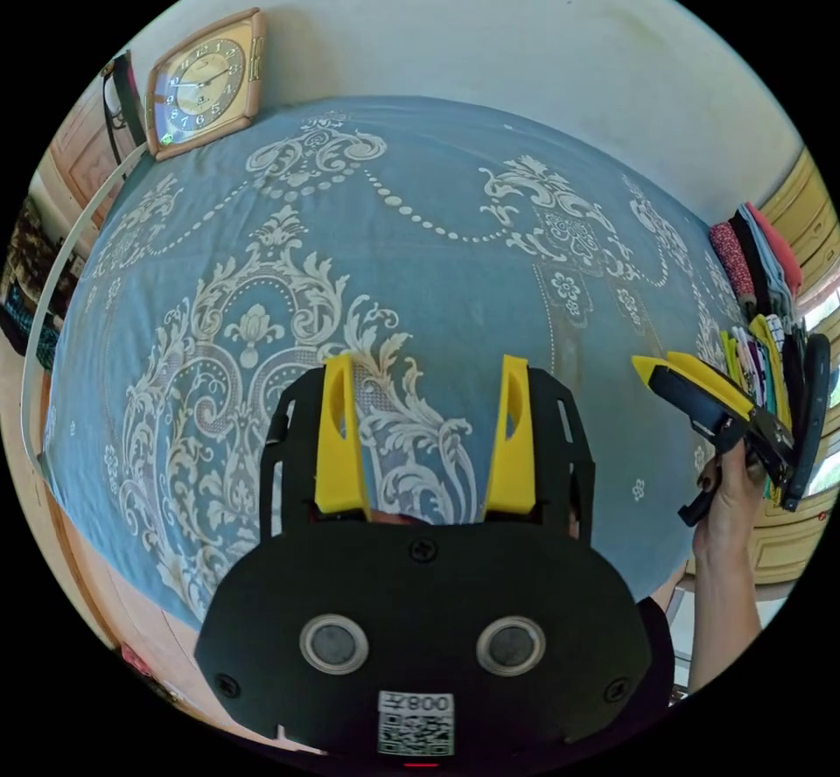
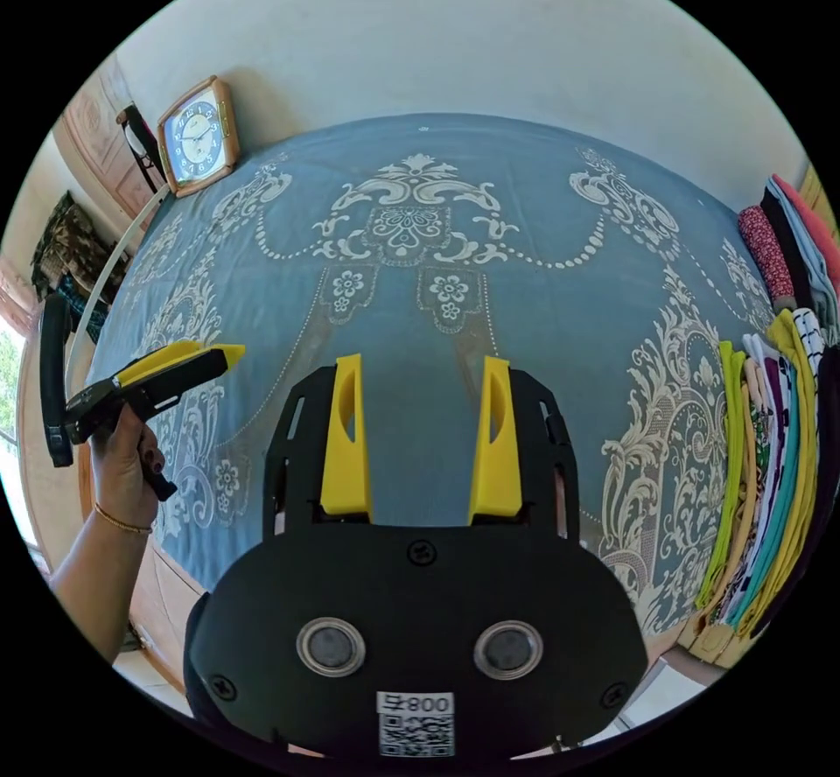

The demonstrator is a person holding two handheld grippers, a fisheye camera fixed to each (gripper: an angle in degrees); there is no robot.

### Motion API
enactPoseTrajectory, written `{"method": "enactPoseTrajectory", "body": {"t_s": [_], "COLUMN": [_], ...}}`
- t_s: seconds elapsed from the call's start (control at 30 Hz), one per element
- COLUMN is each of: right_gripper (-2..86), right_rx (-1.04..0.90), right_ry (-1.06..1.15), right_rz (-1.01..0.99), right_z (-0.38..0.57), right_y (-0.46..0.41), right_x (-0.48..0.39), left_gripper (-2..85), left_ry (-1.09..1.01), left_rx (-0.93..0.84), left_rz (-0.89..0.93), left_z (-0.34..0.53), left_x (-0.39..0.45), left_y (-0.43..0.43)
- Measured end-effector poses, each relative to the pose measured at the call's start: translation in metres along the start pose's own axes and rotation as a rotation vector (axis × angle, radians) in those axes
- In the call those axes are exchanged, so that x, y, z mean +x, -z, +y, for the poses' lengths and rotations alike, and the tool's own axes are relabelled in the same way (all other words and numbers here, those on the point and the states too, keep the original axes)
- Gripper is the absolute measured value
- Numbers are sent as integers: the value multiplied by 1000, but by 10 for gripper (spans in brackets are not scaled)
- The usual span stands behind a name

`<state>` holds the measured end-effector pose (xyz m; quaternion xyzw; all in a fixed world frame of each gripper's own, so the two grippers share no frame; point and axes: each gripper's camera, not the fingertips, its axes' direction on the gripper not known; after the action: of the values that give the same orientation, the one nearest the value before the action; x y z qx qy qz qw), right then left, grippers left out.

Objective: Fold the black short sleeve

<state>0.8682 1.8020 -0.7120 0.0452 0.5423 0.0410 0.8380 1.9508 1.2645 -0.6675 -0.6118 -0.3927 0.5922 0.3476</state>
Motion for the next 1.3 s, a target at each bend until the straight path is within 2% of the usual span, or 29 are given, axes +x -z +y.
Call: {"method": "enactPoseTrajectory", "body": {"t_s": [0.2, 0.7, 1.3], "right_gripper": [181, 180, 179], "right_rx": [43, 45, 55], "right_ry": [-14, -44, -50], "right_rz": [82, 141, 121], "right_z": [-16, -57, -80], "right_y": [-34, -76, -109], "right_x": [-35, -99, -122], "left_gripper": [219, 225, 224], "left_ry": [31, 82, 89], "left_rx": [66, 69, 76], "left_rz": [-142, -159, -155], "left_z": [0, -17, -31], "left_x": [-5, -28, -29], "left_y": [-22, -62, -102]}}
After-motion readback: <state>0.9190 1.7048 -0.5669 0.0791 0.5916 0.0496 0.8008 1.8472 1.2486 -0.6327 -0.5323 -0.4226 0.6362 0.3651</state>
